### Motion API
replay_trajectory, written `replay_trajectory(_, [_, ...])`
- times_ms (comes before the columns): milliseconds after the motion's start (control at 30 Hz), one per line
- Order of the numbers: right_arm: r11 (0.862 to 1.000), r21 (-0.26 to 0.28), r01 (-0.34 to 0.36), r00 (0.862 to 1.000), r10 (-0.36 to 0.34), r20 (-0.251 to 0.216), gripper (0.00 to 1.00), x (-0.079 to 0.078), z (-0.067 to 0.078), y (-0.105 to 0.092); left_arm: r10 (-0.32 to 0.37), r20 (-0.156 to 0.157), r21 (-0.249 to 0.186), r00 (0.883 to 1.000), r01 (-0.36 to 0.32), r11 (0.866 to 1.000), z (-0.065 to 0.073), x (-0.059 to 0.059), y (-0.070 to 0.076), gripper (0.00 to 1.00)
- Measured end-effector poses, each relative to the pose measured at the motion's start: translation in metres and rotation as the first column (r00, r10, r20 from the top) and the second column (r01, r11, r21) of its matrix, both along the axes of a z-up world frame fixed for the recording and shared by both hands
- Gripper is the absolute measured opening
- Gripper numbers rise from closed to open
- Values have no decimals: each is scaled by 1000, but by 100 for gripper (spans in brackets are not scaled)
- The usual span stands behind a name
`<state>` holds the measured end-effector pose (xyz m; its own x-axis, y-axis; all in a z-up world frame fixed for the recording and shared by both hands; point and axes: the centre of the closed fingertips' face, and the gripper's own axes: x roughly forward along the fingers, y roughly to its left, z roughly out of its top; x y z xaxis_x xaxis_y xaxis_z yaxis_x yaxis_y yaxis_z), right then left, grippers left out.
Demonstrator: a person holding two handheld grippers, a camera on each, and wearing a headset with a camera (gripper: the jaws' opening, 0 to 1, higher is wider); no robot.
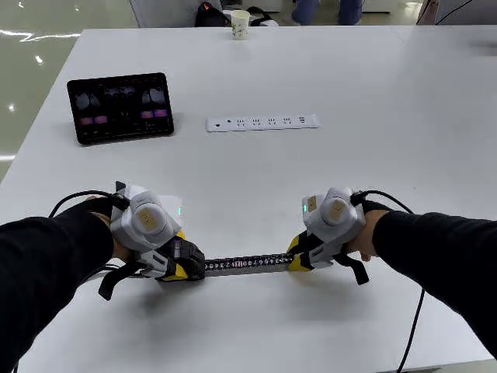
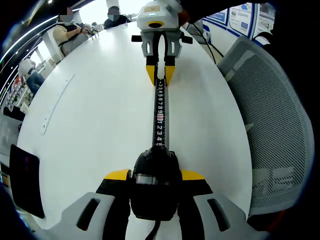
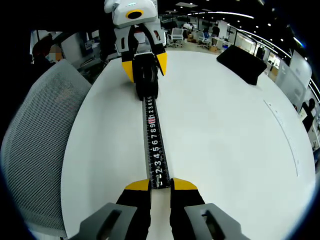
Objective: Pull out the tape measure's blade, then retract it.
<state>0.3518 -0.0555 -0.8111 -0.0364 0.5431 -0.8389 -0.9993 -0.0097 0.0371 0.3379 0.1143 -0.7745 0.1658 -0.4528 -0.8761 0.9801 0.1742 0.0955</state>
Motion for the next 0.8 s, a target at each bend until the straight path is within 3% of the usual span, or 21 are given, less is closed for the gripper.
replay_trajectory(800, [1000, -13, 14, 1000, -14, 2, 10, 1, 1, -15, 1, 1, 2, 1000, -1, 1000, 0, 0, 0, 30])
